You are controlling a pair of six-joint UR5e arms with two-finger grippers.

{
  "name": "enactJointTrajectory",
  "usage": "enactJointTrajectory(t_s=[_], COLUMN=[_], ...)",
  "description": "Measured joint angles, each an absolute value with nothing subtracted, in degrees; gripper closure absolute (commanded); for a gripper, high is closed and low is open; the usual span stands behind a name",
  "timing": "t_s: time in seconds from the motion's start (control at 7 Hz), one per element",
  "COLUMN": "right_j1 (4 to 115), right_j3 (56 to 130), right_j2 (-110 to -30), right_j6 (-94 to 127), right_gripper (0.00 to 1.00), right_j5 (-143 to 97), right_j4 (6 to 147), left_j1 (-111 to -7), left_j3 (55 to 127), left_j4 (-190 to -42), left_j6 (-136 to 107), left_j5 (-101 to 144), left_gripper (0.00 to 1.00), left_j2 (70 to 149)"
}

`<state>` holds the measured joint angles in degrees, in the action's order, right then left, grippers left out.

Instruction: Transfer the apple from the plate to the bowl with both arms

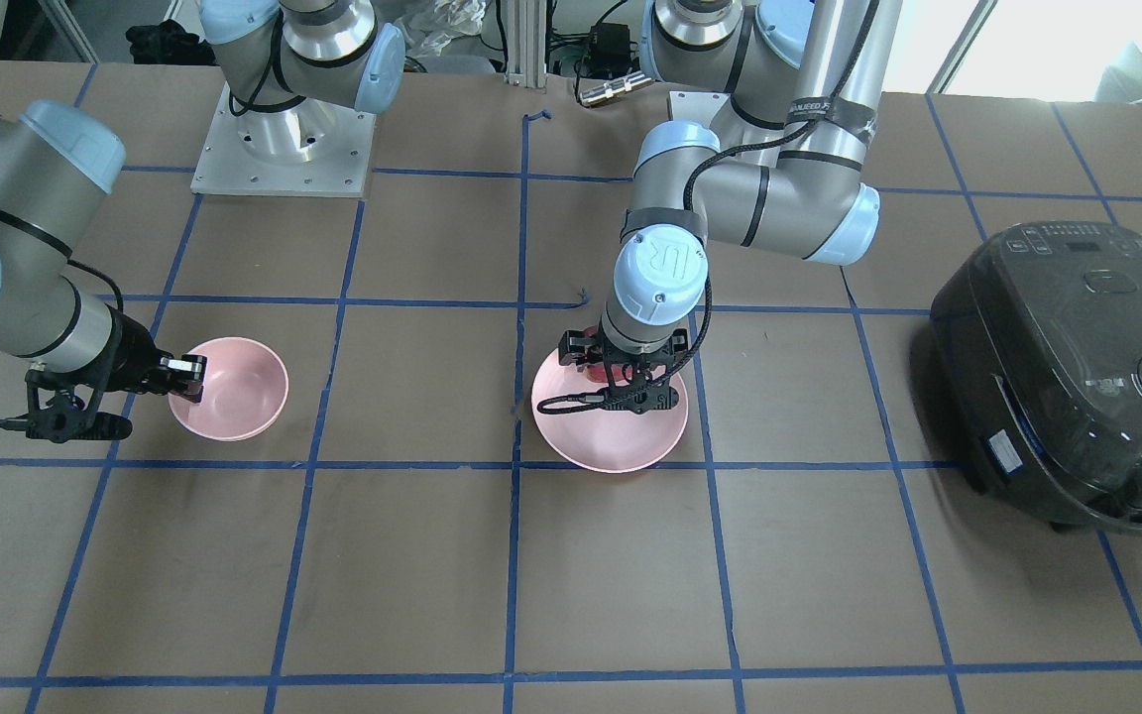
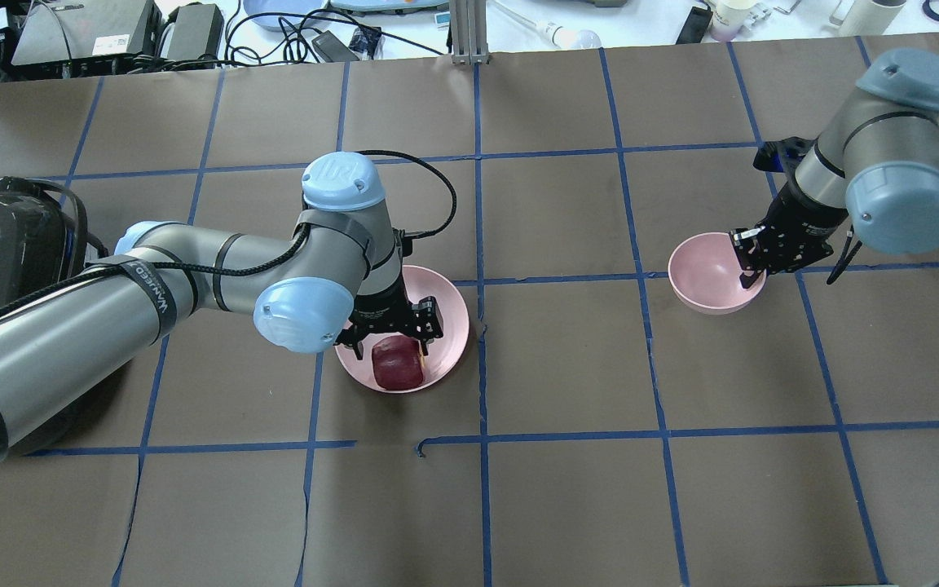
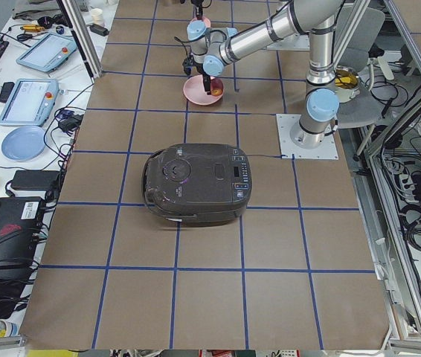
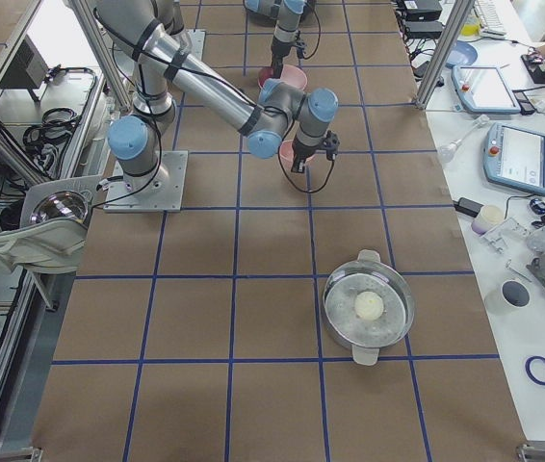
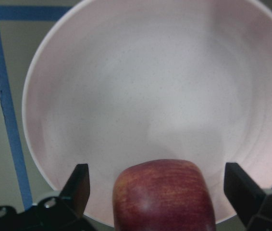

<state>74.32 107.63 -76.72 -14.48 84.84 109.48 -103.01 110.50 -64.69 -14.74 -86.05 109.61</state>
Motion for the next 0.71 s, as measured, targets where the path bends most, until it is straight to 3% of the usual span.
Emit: enactJointTrajectory(t_s=[0.14,0.43,0.57,0.71], right_j1=[77.78,86.14,88.30,89.14], right_j3=[107.19,108.15,110.97,115.32], right_j2=[-77.21,-76.55,-76.02,-75.60], right_j6=[-11.65,-6.45,-5.92,-5.90], right_gripper=[1.00,1.00,1.00,1.00], right_j5=[83.32,80.75,78.34,75.65], right_j4=[108.58,112.39,116.93,123.25], left_j1=[-103.00,-103.01,-102.99,-102.92], left_j3=[110.41,110.28,109.94,108.88], left_j4=[-65.53,-65.95,-65.99,-66.34], left_j6=[-14.76,-14.28,-14.09,-14.01], left_j5=[-85.50,-85.24,-85.20,-85.22], left_gripper=[0.37,0.79,0.97,1.00], left_j2=[109.75,109.77,109.75,109.64])
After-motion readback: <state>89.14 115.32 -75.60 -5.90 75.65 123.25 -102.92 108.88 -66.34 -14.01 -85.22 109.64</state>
